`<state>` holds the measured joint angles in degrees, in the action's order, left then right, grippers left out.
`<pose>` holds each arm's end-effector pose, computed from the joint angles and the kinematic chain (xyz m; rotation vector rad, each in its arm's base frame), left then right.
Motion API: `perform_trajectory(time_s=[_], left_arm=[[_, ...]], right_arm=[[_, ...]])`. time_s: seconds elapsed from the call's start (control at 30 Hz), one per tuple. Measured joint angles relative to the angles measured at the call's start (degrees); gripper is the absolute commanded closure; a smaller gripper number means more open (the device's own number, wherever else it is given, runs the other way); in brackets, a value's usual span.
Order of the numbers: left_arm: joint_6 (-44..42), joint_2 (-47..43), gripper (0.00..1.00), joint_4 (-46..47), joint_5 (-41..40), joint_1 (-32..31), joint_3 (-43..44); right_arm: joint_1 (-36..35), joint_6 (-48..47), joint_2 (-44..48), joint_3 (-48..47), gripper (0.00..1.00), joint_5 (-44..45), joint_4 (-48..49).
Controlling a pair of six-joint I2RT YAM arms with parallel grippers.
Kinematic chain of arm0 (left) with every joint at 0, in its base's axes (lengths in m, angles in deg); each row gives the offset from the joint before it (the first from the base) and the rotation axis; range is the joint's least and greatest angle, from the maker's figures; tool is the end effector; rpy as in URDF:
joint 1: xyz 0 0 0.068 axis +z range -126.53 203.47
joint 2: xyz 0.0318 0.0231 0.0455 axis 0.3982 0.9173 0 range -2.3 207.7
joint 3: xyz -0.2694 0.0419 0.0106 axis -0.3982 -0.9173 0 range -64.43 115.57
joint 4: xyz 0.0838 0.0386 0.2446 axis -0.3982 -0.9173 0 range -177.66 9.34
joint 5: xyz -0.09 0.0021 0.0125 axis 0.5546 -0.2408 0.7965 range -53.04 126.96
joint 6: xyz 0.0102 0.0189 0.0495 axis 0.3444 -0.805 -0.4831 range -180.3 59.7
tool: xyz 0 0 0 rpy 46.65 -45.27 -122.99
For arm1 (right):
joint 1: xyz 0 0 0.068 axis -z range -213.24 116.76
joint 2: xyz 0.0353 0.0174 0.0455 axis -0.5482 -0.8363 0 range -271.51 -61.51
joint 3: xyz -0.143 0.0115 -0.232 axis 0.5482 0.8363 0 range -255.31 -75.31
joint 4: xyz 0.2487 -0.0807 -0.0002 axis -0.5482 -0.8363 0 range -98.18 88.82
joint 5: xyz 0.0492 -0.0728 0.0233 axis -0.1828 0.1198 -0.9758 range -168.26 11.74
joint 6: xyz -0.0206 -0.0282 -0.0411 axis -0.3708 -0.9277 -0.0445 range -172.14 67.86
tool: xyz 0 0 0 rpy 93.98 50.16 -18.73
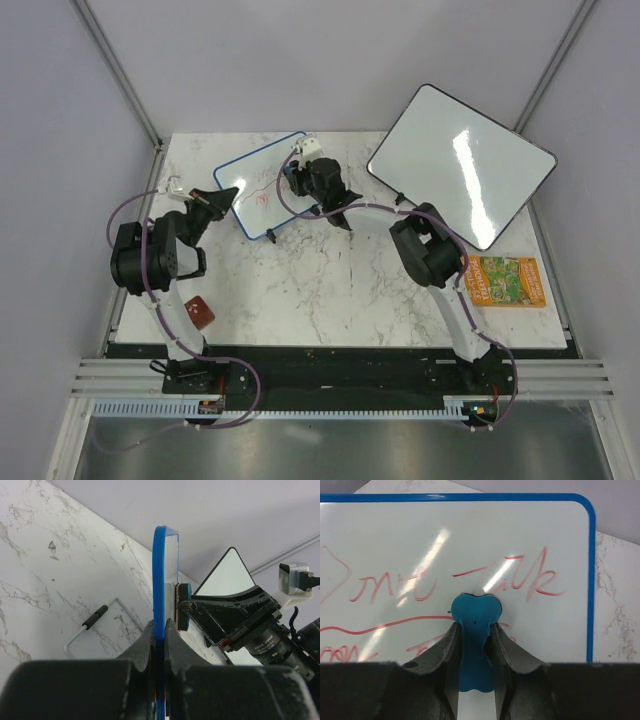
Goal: Erase the whiteboard
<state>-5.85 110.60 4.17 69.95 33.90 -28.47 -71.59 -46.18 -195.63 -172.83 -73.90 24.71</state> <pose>0.3373 0.0423 0.1458 -0.3641 1.4979 -1.0287 0.4281 0.3353 0.1847 -0.4431 1.7277 0.4940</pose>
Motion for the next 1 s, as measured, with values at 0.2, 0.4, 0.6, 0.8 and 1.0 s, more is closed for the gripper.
perform_trajectory(time_s=[0.2, 0.4, 0.6, 0.8, 1.0], left_arm=[[0.0, 0.0, 0.98, -0.1, 0.2, 0.2, 0.1], [0.3, 0.7, 0.98, -0.2, 0.6, 0.4, 0.5], [0.3, 1.0, 0.98, -0.3, 0.6, 0.7, 0.7], [0.4, 1.1, 0.98, -0.7, 0.3, 0.7, 1.1], [0.4, 1.2, 0.98, -0.7, 0.2, 0.4, 1.3]], right_arm=[[-5.9, -2.4, -0.6, -2.9, 1.0, 0.6, -1.3], [-10.4, -2.9, -1.5, -4.8, 1.0, 0.1, -1.6], [-11.7, -2.9, -2.9, -7.6, 1.0, 1.3, -3.2], [-11.7, -0.9, -3.8, -10.5, 1.0, 5.5, -6.7], [-8.1, 4.8, -3.7, -10.8, 1.0, 5.6, -7.6]])
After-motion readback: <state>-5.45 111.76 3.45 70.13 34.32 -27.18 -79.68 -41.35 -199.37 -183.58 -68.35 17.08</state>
